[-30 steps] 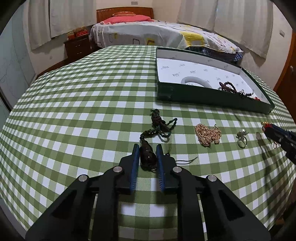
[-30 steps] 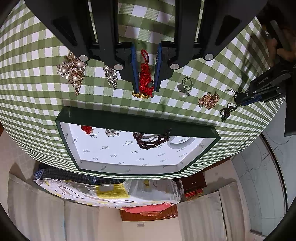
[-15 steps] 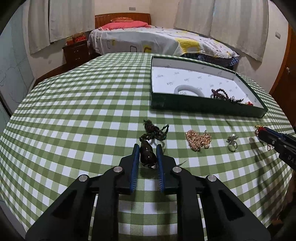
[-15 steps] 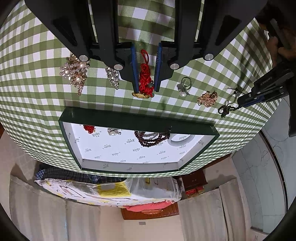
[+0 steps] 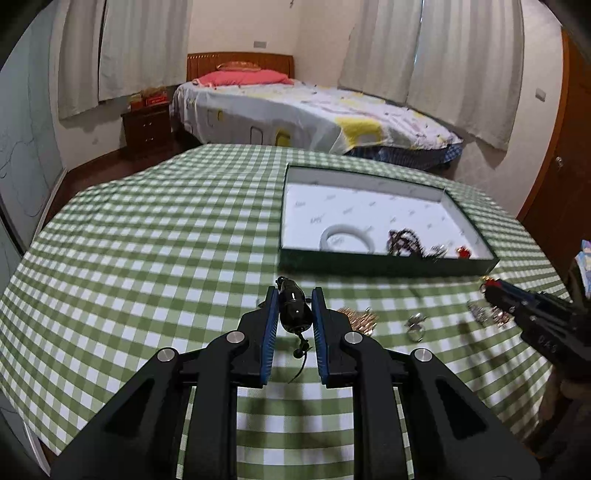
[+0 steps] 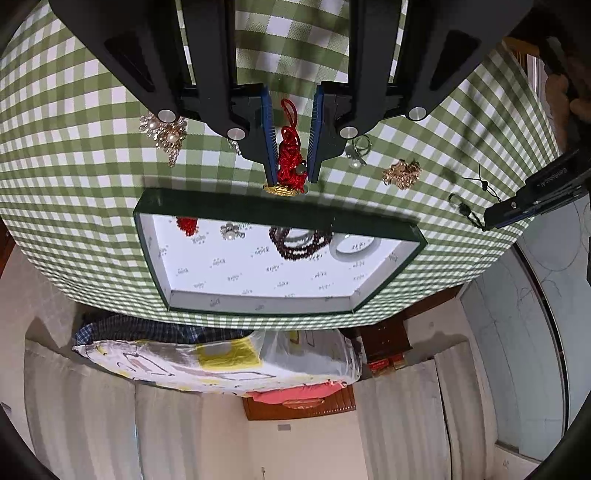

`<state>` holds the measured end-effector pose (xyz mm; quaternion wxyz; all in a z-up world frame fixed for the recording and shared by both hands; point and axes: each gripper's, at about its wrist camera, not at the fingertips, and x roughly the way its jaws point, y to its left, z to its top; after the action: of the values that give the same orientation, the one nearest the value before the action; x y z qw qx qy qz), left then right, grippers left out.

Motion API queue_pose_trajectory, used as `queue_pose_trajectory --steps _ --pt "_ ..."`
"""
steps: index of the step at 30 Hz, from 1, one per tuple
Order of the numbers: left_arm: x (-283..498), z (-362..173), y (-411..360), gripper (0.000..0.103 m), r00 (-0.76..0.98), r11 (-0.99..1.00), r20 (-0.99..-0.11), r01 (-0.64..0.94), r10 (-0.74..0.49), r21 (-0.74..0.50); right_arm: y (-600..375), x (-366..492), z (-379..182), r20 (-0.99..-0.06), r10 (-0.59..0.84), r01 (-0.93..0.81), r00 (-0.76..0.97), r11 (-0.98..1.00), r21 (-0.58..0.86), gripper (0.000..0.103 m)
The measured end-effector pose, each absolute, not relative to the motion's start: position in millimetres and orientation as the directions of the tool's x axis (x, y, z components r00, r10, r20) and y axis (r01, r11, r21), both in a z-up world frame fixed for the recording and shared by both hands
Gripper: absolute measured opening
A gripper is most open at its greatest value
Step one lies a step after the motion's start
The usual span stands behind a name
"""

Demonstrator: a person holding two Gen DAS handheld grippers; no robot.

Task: Organize jewelry
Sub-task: 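Lift the black pendant and red tassel charm toward the green box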

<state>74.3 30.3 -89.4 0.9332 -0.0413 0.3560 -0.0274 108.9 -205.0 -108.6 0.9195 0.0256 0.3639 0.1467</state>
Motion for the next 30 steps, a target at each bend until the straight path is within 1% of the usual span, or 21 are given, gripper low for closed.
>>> queue_pose_trajectory --steps 10,22,26,30 --pt "86.1 -57.2 16.5 0.018 0.782 0.987 -0.605 0.082 -0.148 -0.135 -217.2 113.7 -81.3 -0.605 0.276 -0.234 0.747 0.961 0.149 0.017" --pt "135.0 -19.9 -11.9 0.018 0.839 0.979 -0.503 0.167 -0.205 -0.119 -227.1 149.4 -39.6 -0.499 0.241 -0.215 0.832 0.97 0.111 0.017" --pt "163.1 -19.1 -20.4 0.018 0.84 0.974 -0.495 0.183 -0.224 -0.13 -230.6 170.5 -36.8 -0.484 0.228 -0.207 0.845 0.973 0.098 0.017" --pt "191.9 -25.4 -28.4 0.018 0.836 0.974 -0.5 0.185 -0.228 -0.134 -234.3 193.4 -42.6 -0.488 0.212 -0.194 0.847 0.977 0.088 0.017"
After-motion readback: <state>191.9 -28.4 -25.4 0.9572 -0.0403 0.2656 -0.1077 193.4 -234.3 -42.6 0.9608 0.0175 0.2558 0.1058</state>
